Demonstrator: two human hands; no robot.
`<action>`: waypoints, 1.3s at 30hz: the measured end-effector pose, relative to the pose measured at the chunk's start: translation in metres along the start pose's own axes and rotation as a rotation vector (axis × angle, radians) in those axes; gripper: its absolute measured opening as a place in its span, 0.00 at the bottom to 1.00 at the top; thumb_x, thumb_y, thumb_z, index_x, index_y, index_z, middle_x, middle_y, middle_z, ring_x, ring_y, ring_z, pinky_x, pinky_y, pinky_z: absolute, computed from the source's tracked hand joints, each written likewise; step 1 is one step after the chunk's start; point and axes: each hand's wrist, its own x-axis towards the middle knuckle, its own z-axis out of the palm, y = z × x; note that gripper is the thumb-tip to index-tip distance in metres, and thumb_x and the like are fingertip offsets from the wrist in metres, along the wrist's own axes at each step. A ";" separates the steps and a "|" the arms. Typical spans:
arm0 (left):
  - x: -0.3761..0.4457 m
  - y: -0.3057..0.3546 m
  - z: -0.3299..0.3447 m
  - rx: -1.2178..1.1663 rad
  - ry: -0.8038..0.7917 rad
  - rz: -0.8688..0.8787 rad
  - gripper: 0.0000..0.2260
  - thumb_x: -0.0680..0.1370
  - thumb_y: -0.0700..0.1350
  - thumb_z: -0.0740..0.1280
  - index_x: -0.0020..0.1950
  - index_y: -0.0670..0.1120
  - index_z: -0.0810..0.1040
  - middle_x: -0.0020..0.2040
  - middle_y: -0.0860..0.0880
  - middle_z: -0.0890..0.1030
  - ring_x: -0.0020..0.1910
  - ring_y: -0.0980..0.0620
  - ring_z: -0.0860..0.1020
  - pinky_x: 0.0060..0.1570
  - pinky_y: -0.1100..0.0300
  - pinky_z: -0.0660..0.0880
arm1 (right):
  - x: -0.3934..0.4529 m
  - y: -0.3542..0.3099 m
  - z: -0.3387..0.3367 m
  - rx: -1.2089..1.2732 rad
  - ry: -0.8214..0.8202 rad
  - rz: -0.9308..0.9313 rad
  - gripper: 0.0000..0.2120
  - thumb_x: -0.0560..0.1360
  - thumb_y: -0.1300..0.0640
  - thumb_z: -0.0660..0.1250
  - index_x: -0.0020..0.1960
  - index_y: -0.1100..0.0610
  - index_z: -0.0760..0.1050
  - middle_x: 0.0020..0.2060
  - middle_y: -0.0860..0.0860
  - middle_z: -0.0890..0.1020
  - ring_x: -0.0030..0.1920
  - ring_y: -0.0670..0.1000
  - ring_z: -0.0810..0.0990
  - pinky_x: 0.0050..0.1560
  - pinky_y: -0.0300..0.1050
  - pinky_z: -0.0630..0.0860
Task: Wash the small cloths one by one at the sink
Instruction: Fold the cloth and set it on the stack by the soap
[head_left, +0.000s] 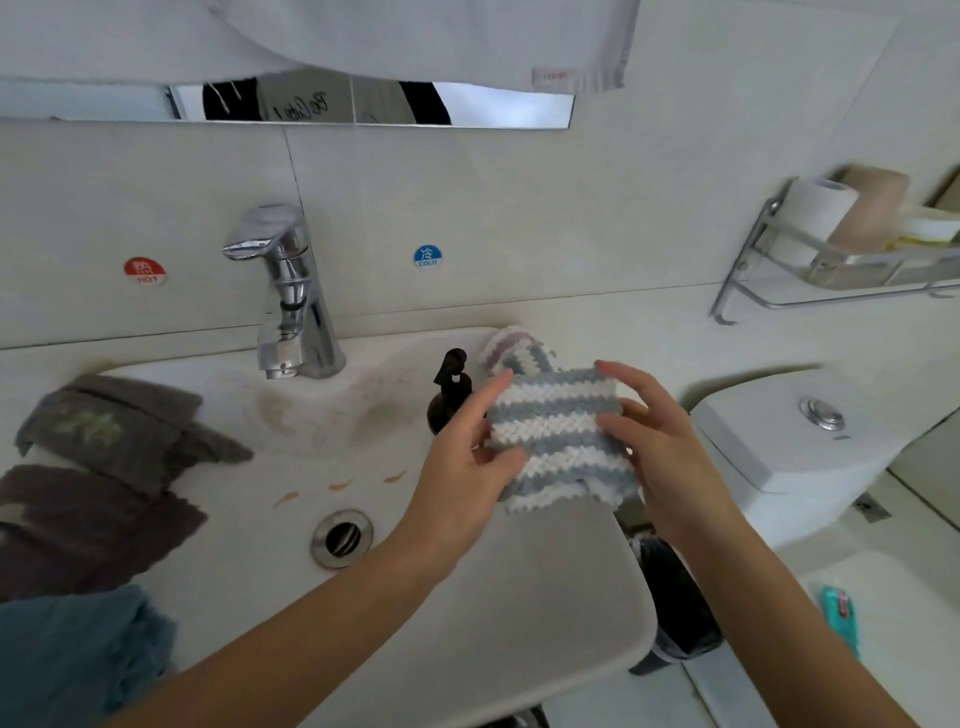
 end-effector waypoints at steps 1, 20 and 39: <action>0.003 -0.001 0.004 0.040 0.010 0.012 0.27 0.78 0.33 0.64 0.61 0.66 0.71 0.54 0.48 0.82 0.49 0.45 0.80 0.45 0.51 0.81 | 0.005 -0.001 0.000 -0.024 0.008 -0.019 0.20 0.78 0.69 0.60 0.54 0.47 0.81 0.51 0.55 0.84 0.49 0.54 0.83 0.44 0.46 0.81; 0.046 -0.045 0.024 0.702 0.048 -0.008 0.23 0.79 0.50 0.64 0.73 0.58 0.63 0.54 0.53 0.78 0.50 0.52 0.78 0.51 0.51 0.77 | 0.057 0.068 -0.017 -0.646 -0.020 -0.204 0.20 0.83 0.46 0.57 0.74 0.45 0.65 0.71 0.52 0.65 0.61 0.27 0.67 0.56 0.22 0.62; 0.053 -0.060 0.016 0.724 -0.248 0.038 0.38 0.80 0.51 0.64 0.78 0.53 0.38 0.78 0.57 0.36 0.78 0.55 0.46 0.75 0.56 0.54 | 0.048 0.060 -0.030 -0.339 -0.450 -0.050 0.33 0.79 0.64 0.64 0.75 0.41 0.53 0.76 0.41 0.61 0.68 0.35 0.69 0.61 0.35 0.73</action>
